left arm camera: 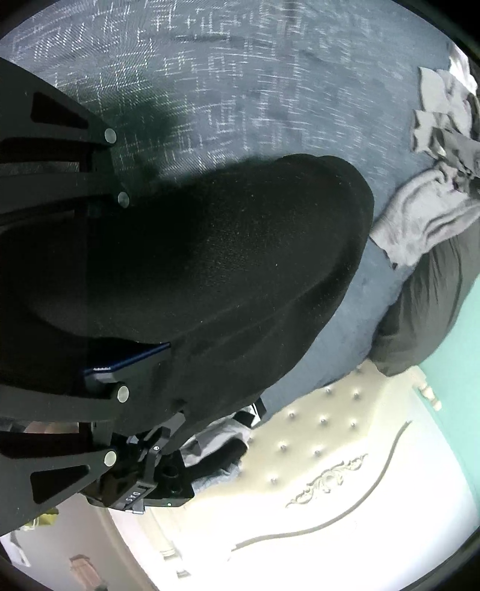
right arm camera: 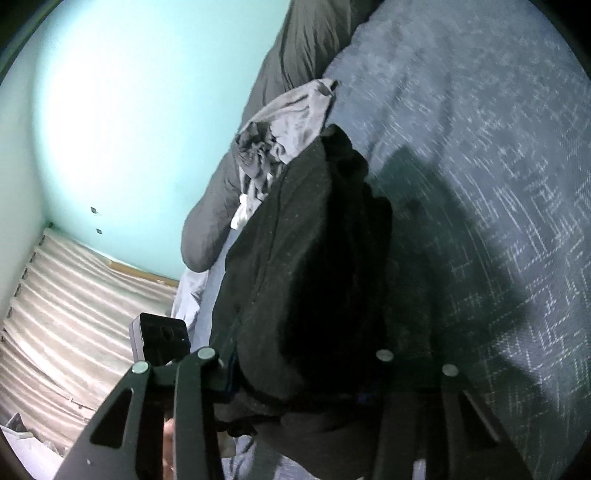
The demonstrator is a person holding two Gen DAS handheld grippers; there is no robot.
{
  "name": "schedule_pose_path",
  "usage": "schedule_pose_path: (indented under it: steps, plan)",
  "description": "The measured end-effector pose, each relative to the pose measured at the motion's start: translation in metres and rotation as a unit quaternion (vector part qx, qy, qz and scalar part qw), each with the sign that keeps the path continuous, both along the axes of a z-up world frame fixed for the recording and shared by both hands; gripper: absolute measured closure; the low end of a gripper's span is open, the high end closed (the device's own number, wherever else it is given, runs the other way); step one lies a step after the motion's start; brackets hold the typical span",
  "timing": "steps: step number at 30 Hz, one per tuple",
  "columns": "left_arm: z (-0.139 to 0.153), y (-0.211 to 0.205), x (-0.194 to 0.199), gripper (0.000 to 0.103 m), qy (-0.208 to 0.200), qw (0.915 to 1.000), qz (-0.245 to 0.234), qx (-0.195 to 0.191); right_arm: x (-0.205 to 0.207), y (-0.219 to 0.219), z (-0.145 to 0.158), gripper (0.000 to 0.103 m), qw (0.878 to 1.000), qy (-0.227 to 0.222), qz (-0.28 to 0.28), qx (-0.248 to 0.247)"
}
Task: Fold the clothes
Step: 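Lift the black sweatshirt stack with both grippers off the bed, then carry the lifted stack with both grippers toward the folded clothes pile by the headboard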
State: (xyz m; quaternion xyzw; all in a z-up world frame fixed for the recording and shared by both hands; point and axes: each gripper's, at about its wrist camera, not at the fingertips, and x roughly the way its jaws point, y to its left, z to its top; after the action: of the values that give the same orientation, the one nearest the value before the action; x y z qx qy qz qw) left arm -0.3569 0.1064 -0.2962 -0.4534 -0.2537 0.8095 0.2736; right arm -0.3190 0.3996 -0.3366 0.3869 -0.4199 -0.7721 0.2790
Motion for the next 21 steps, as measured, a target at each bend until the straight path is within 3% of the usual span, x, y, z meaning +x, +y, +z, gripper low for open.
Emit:
schedule_pose_path:
  steps: [13, 21]
  plan:
    - [0.073, 0.024, 0.033, 0.050, 0.037, 0.9991, -0.012, -0.015, 0.032, 0.016, 0.065, 0.060, 0.999, 0.051, -0.004, 0.011]
    - [0.116, 0.058, 0.057, 0.050, 0.051, 0.9986, -0.012, 0.004, 0.060, 0.039, 0.120, 0.060, 0.997, 0.066, 0.002, 0.046]
